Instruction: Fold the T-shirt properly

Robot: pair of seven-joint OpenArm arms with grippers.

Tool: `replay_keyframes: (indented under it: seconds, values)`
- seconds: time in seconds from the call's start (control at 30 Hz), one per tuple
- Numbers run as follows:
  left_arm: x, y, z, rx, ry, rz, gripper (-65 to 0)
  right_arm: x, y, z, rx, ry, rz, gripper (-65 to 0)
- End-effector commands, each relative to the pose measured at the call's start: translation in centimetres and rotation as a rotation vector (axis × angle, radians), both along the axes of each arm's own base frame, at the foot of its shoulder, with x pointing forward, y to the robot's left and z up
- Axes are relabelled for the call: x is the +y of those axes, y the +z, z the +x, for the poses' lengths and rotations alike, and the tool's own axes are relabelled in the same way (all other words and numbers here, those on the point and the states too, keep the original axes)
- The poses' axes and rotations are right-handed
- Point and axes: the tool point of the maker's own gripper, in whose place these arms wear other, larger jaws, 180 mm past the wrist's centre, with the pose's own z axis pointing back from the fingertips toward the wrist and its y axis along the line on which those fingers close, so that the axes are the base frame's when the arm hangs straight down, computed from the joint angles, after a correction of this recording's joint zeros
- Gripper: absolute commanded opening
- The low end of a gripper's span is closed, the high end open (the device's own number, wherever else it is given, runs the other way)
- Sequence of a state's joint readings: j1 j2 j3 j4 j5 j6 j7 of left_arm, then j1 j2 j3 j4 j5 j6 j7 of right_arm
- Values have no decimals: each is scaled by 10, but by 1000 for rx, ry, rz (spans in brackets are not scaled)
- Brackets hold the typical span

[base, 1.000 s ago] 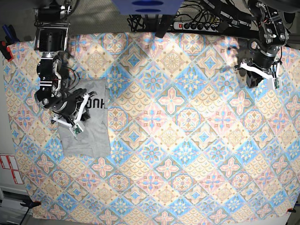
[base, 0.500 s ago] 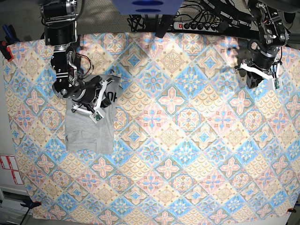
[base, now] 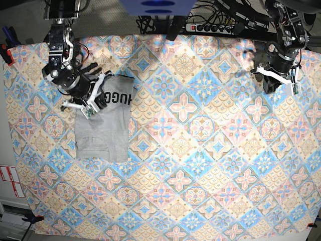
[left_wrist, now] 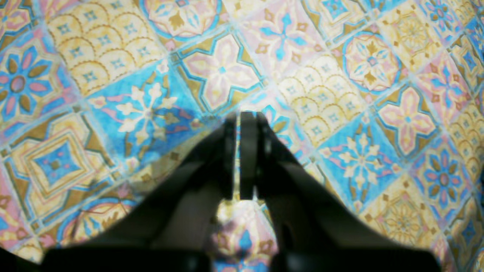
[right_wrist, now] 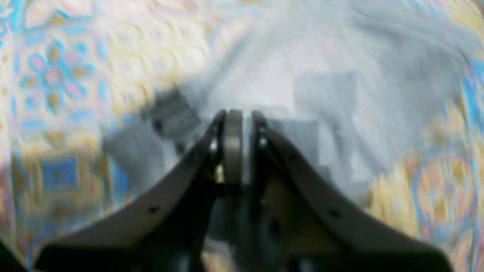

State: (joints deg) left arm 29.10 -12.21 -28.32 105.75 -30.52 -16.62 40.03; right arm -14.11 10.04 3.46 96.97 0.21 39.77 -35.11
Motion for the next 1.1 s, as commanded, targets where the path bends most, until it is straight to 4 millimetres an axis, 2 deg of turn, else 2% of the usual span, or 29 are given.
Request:
replay_keyframes:
  seconds: [0.0, 0.23, 0.47, 0.53, 0.77, 0.93, 1.07]
  values:
    - [3, 7, -2, -18, -8, 13, -650, -1, 9, -2, -28, -3, 18, -608]
    - [5, -5, -33, 65, -26, 31, -650, -40, -3, -62, 61, -105, -35, -608]
    - [-5, 5, -77, 138, -77, 68, -650, -52, -16, -126, 177, -177, -48, -616]
    - [-6, 2, -92, 177, -84, 69, -650, -55, -22, -148, 222, -219, -44, -650]
    - [-5, -11, -146, 321, -84, 62, -650, -63, -34, -217, 376, -273, -59, -650]
    - [4, -34, -185, 442, -52, 46, -650, -61, -49, -270, 511, -308, -34, -650]
    - [13, -69, -221, 577, -44, 12, -650, -47, -73, -313, 644, -410, 96, -650]
